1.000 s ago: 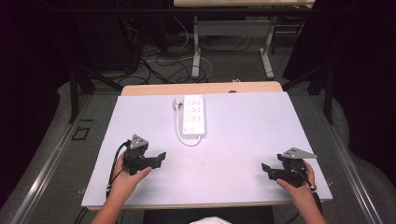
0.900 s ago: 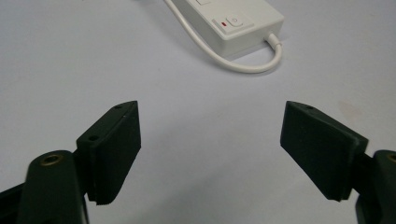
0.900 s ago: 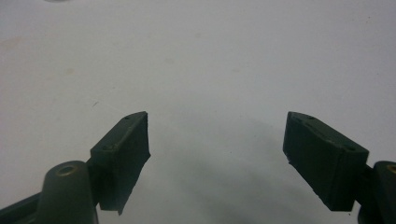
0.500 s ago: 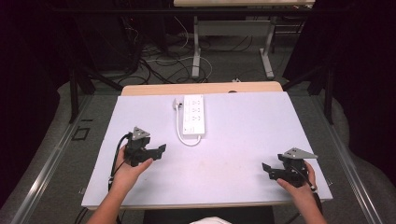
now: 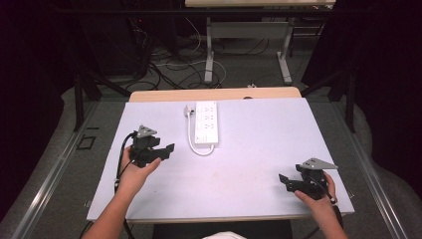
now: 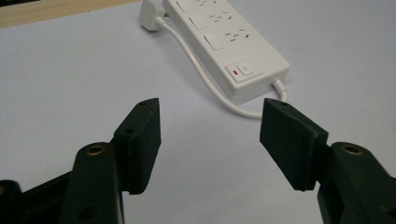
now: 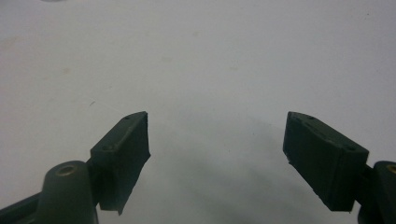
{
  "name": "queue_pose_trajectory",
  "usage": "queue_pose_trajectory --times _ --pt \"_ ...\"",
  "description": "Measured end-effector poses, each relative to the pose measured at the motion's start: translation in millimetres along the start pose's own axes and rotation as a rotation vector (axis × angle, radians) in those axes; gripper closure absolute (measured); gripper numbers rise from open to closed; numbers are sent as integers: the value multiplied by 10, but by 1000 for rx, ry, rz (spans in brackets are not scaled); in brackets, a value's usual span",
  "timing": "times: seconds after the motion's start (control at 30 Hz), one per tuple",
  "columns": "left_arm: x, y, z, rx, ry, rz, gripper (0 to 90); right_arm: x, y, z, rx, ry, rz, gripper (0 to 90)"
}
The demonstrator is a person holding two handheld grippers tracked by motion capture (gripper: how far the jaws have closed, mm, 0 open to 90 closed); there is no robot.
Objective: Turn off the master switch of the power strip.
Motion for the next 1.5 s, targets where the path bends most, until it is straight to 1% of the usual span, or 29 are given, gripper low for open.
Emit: queue_pose_trajectory --times 0.03,0.1,0.13,0.17,0.23,0.27,0.3,0.33,0.4,0.43,0.53,0.57,0.6,0.67,0.73,0.8,0.87,0.9,0.93,1.13,1.17,1.23,1.3,1.33,1.37,1.4,1.43,1.47,1.5 --pt "-16 -6 0 7 -5 -7 400 0 0 0 0 0 0 219" --pt "-56 0 -2 3 -10 10 402 1 1 -2 -1 1 0 220" --pt "-73 -9 -1 9 -12 0 404 1 1 -2 -1 2 0 219" --pt "-90 -10 5 9 -24 3 406 2 -2 2 4 1 -3 219" --pt "-128 -4 12 7 -33 20 410 1 1 4 0 2 1 219" --pt "-140 -19 6 11 -27 -5 413 2 2 5 1 3 1 219" --pt "-157 -7 4 0 -23 8 415 2 2 8 2 0 3 219" --pt "-175 1 7 2 -26 13 419 2 -2 8 4 2 2 219" --pt "-204 11 13 3 -33 6 423 1 2 9 9 4 7 219" --pt "-217 16 14 5 -28 6 423 1 2 9 9 4 7 219" --pt "-258 40 30 3 -30 3 428 2 3 5 -1 3 3 219" --pt "-271 50 39 11 -30 2 431 2 3 4 -1 2 2 219" --pt "-283 57 45 5 -30 -1 432 2 2 3 -2 3 2 219" --pt "-307 73 56 5 -26 -9 435 2 4 0 -4 4 1 219" --pt "-333 100 66 6 -24 -4 447 3 6 -1 -6 5 -2 218" --pt "-352 117 76 9 -20 -15 451 4 11 1 -6 9 -3 217" --pt "-372 143 97 12 -25 -11 460 5 8 4 -8 8 -3 217" --pt "-383 154 99 6 -17 -13 460 5 8 4 -8 8 -3 217" --pt "-390 161 105 10 -13 -26 469 5 8 4 -8 9 -3 217" --pt "-450 253 159 11 -18 -28 515 7 16 8 -9 7 -4 212" --pt "-457 265 167 12 -18 -31 536 6 16 8 -9 7 -4 211" --pt "-473 293 192 23 -23 -33 546 6 16 8 -9 8 -4 211" --pt "-492 328 209 26 -12 -30 563 7 16 9 -10 7 -4 211" --pt "-499 345 224 28 -17 -29 570 7 16 9 -10 7 -4 211" --pt "-504 357 224 33 -5 -36 579 8 16 9 -9 10 -5 211" --pt "-512 374 235 34 -8 -33 584 8 16 9 -10 11 -5 211" --pt "-517 381 240 34 -7 -44 592 8 16 9 -11 11 -5 211" --pt "-526 395 243 32 -4 -39 601 7 18 9 -11 9 -3 211" --pt "-532 408 252 33 -12 -38 613 8 18 9 -11 7 -3 211"
Point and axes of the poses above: each handheld gripper's, and its own axes: y roughly forward along the jaws, x roughly out of its underside, z roughly to its right, the point moved 4 cm from there along y, roughly forward along the jaws, and after that the axes turned 5 degrees about -z, right-handed, at the moved point
